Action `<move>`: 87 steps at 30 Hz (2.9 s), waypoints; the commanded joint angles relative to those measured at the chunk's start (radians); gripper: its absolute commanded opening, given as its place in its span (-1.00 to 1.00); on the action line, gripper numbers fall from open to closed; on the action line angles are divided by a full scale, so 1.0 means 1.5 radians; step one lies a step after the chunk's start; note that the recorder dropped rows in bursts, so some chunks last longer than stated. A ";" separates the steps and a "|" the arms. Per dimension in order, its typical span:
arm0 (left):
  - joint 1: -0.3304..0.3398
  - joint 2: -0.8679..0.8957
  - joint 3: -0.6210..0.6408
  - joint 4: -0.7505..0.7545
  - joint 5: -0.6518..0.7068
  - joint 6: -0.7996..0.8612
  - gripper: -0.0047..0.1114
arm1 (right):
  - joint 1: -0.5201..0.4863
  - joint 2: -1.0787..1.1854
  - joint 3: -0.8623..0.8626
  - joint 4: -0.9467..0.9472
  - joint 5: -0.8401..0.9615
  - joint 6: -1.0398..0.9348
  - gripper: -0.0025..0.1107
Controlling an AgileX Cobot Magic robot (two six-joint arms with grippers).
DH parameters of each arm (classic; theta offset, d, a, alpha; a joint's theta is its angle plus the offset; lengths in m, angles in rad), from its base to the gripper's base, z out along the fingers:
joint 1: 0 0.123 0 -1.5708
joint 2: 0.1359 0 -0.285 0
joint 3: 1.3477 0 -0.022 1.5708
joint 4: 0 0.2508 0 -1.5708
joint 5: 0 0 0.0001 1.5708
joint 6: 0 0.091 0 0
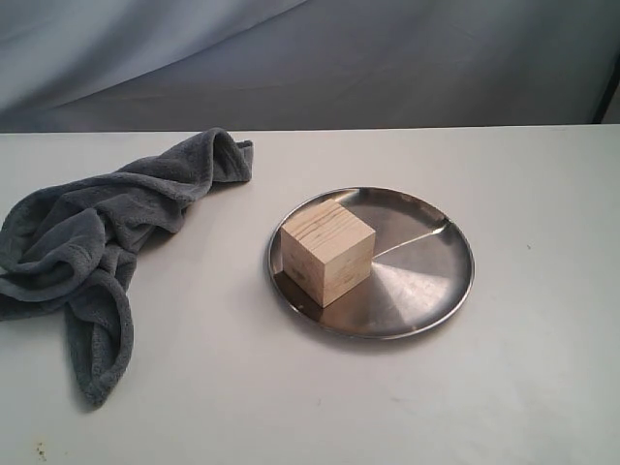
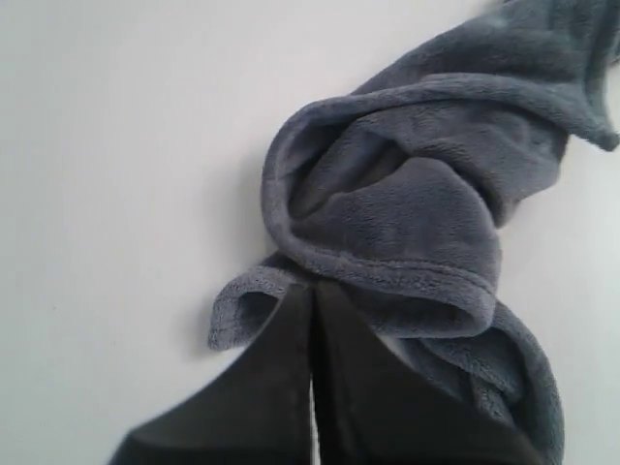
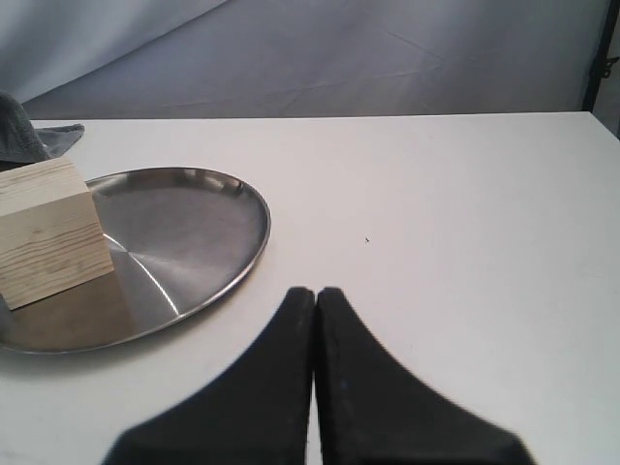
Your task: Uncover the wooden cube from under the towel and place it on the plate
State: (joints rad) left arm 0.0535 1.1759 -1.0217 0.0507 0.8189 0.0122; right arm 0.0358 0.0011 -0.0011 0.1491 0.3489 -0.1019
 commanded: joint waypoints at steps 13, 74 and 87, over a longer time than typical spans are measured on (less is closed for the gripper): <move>-0.024 -0.542 0.243 0.019 -0.259 0.012 -0.92 | 0.003 -0.001 0.001 0.000 0.001 0.002 -0.96; -0.023 -0.482 0.681 0.008 -1.050 -0.056 -0.92 | 0.003 -0.001 0.001 0.000 0.001 0.002 -0.96; -0.056 -0.483 0.681 -0.005 -1.053 -0.056 -0.92 | 0.003 -0.001 0.001 0.000 0.001 0.002 -0.96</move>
State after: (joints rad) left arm 0.0127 0.4491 -0.0043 0.0656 -0.7494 -0.0632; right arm 0.0358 0.0011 -0.0011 0.1491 0.3489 -0.1019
